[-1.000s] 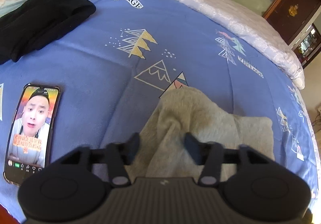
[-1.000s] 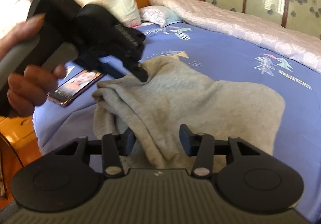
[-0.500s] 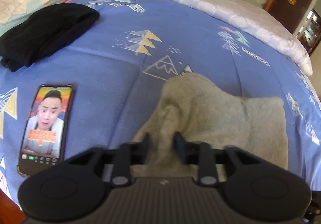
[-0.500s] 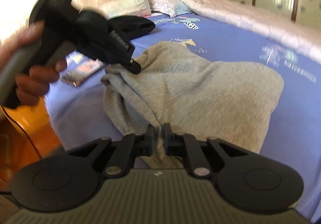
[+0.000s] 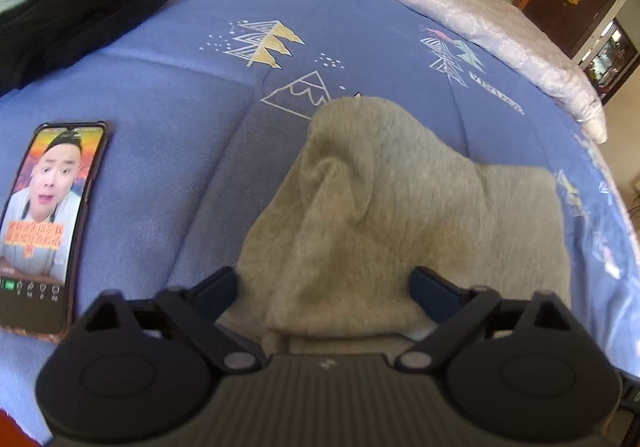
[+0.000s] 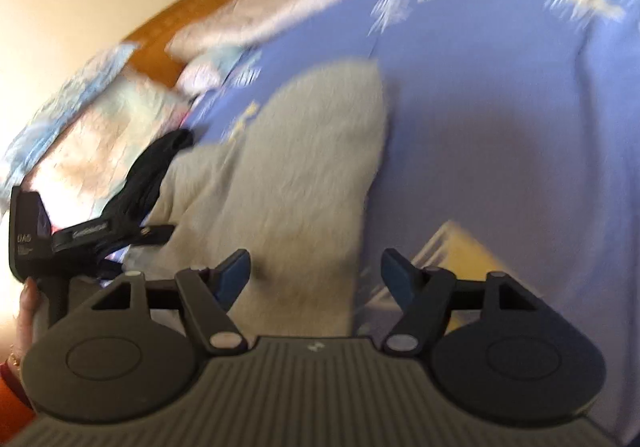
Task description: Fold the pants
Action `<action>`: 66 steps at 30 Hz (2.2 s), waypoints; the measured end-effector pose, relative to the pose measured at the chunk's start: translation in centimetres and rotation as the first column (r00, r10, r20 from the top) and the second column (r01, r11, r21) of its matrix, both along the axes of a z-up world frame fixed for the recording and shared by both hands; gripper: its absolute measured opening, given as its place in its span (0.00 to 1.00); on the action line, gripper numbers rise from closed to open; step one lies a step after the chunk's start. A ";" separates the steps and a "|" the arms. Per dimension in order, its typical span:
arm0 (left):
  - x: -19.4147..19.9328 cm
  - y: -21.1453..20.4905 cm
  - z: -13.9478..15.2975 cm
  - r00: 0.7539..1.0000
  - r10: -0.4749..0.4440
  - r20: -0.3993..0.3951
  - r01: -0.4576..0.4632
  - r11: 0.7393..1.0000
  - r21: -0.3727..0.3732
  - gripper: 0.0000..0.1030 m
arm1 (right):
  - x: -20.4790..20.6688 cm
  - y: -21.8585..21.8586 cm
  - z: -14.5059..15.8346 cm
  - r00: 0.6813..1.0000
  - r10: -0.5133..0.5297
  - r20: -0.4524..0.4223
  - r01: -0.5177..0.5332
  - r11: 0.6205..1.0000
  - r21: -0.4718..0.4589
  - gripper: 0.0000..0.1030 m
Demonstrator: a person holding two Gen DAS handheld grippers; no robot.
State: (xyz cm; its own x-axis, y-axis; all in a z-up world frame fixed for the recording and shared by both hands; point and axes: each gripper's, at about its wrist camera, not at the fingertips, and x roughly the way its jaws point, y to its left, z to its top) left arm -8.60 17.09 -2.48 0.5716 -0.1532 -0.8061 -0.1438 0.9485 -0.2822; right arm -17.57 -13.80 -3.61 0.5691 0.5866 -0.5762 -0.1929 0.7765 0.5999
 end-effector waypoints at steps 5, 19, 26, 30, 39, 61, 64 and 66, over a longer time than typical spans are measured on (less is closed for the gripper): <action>-1.2 -2.9 1.6 0.998 -0.037 0.045 0.033 0.996 0.083 0.46 | 1.4 2.0 1.2 0.998 0.056 -0.002 -0.056 0.996 -0.075 0.25; -1.4 -21.4 0.3 0.920 -0.383 0.081 0.375 0.922 0.096 0.54 | -5.9 -11.0 5.5 0.945 -0.208 0.252 0.287 0.897 -0.337 0.21; -1.7 -21.1 -0.2 0.945 -0.327 0.005 0.322 0.931 0.170 0.83 | -5.1 -12.6 0.1 0.927 -0.375 0.011 0.373 0.916 -0.150 0.54; -1.3 -19.9 0.6 0.951 -0.308 -0.003 0.306 0.943 0.129 0.76 | -4.9 -12.9 0.7 0.922 -0.386 -0.002 0.385 0.920 -0.078 0.57; -1.7 -15.8 0.7 0.976 -0.216 0.019 0.215 0.975 0.059 0.49 | -4.5 -10.3 1.8 0.948 -0.312 0.067 0.317 0.942 -0.108 0.56; 2.6 -17.6 -0.6 0.927 -0.375 -0.018 0.375 0.923 0.087 0.98 | -5.3 -14.5 -0.6 0.902 -0.430 -0.042 0.432 0.897 0.096 0.75; 1.5 -18.8 -1.3 0.917 -0.399 -0.010 0.399 0.915 0.052 0.89 | -4.9 -13.5 -1.1 0.915 -0.401 -0.038 0.402 0.912 0.076 0.75; 0.5 -19.6 -1.4 0.909 -0.416 0.018 0.412 0.905 0.107 0.85 | -4.7 -13.1 -1.1 0.919 -0.395 -0.017 0.395 0.917 0.053 0.75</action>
State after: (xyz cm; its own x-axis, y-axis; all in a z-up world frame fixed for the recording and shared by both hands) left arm -8.13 -2.49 -3.86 0.5057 -0.3038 -0.8075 0.2771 0.9436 -0.1815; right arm -22.31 -26.90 -4.69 0.7577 0.3448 -0.5541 0.1267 0.7552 0.6432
